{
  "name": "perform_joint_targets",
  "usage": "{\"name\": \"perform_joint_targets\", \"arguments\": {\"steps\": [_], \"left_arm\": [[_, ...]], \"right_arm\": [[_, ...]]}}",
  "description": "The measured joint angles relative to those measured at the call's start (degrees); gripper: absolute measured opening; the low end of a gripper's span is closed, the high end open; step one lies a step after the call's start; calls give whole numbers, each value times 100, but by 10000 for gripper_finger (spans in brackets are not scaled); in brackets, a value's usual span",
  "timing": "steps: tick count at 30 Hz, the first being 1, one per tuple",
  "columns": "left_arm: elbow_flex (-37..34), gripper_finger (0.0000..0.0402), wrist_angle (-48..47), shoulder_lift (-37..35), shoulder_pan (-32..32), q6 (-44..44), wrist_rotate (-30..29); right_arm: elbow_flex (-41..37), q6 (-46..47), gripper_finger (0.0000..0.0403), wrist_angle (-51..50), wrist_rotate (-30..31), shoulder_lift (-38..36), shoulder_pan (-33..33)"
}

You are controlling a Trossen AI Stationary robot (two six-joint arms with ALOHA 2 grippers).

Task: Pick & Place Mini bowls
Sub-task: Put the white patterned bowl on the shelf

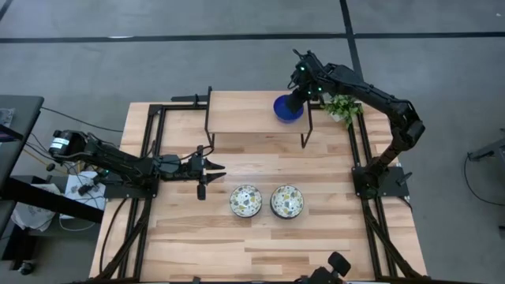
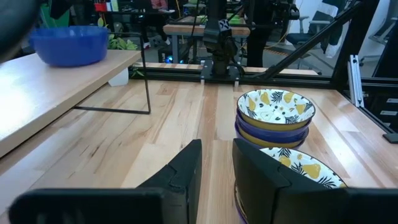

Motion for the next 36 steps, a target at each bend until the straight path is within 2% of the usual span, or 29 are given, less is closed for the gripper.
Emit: {"name": "perform_joint_targets", "arguments": {"steps": [7, 13, 18, 20, 26, 32, 36], "left_arm": [[0, 90, 0, 0, 0, 0, 0], [0, 90, -8, 0, 2, -2, 22], [-2, 90, -44, 62, -15, 133, 579], [-2, 90, -39, 149, -70, 226, 627], [386, 90, -25, 731, -326, 539, 620], [959, 90, -114, 1752, -536, 908, -110], [1370, 90, -144, 2320, -518, 1042, -181]], "right_arm": [[2, -121, 91, 44, 10, -21, -2], [2, -147, 92, 384, 37, -448, 119], [4, -205, 92, 618, 35, -1007, 515], [-110, -249, 92, 786, 36, -1265, 765], [-1023, -240, 92, 1393, 260, -2293, 1630], [-2398, -187, 92, 2341, 928, -3444, 2714], [-3303, -167, 92, 2846, 1253, -4145, 3450]]}}
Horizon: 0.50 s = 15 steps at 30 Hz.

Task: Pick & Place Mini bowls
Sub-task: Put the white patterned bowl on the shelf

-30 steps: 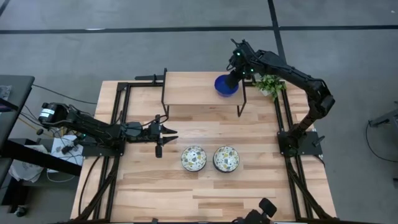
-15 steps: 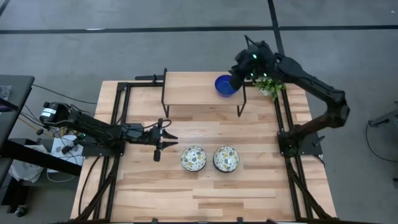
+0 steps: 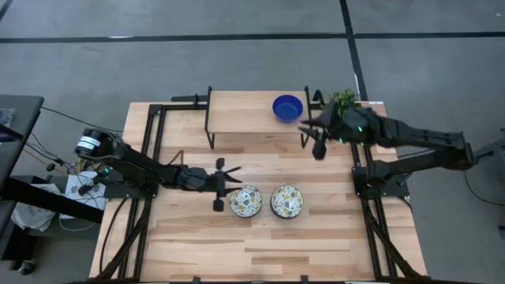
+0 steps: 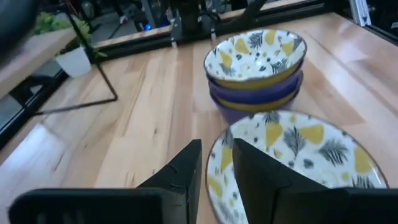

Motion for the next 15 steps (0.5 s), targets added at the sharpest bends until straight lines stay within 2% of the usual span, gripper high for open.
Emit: {"name": "perform_joint_targets", "arguments": {"steps": [7, 11, 15], "left_arm": [[452, 90, 54, 325, 0, 743, 0], [577, 90, 91, 314, 2, 682, 1], [611, 90, 40, 314, 74, 264, 36]], "right_arm": [[-1309, 72, 92, 912, 531, -931, 1092], [-1762, 86, 92, 1286, 698, -1249, 1569], [-2021, 134, 92, 1458, 714, -1353, 1916]]}}
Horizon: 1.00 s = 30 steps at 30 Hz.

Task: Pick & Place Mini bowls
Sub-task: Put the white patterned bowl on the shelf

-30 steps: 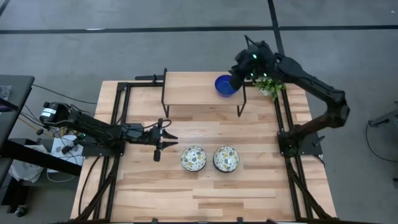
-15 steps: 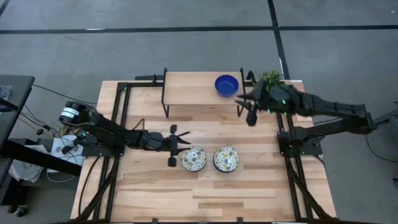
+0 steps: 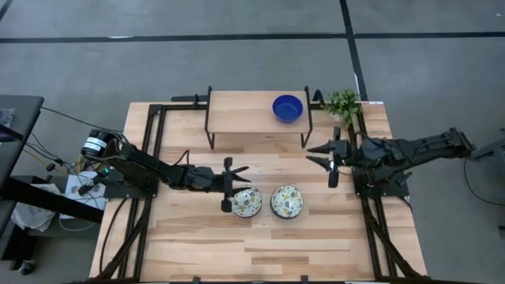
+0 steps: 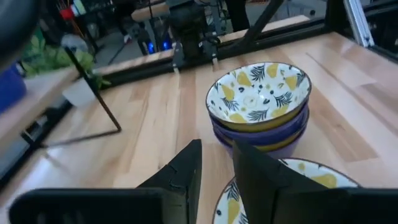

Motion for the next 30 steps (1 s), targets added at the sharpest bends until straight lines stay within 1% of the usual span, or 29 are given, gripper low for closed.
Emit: {"name": "perform_joint_targets", "arguments": {"steps": [2, 5, 10, 14, 16, 18, 20, 26, 30], "left_arm": [[0, 90, -105, 0, 110, -243, 121], [0, 95, -336, 0, 353, -530, 488], [0, 126, -418, -2, 742, -750, 1113], [0, 149, -520, -3, 924, -753, 1200], [0, 155, -715, -4, 1004, -769, 1205], [0, 156, -739, 23, 1046, -772, 1206], [28, 154, -746, 45, 1090, -774, 1369], [136, 142, -735, 377, 1104, -882, 1938], [136, 138, -747, 683, 1058, -881, 2014]], "right_arm": [[-94, 46, 92, 71, 0, 13, 143], [-133, 190, 92, 85, 0, 63, 329], [-156, 196, 92, 285, 0, 274, 574], [-153, 213, 92, 315, 2, 475, 665], [-153, 318, 92, 317, 116, 593, 699], [-153, 390, 92, 315, 316, 707, 744], [-153, 455, 92, 314, 481, 811, 780], [-153, 669, 92, 302, 598, 974, 960], [-149, 775, 92, 306, 779, 1031, 1151]]}}
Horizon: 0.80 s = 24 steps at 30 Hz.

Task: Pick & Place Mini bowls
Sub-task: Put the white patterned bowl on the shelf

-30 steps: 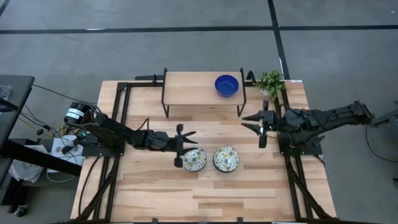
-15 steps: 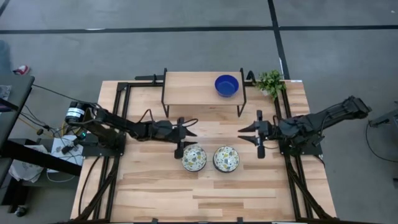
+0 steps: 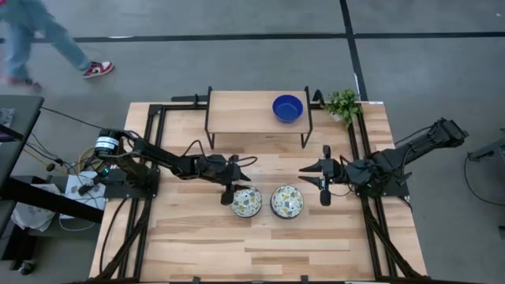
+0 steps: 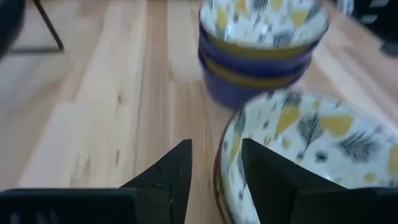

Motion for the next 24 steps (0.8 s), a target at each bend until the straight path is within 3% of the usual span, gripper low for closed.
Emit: {"name": "perform_joint_targets", "arguments": {"steps": [13, 24], "left_arm": [[0, 131, 78, 185, -53, 0, -5], [1, 16, 179, 167, -87, -39, 18]], "right_arm": [[0, 37, 92, 12, 438, 11, 274], [0, 19, 92, 11, 439, 11, 275]]}}
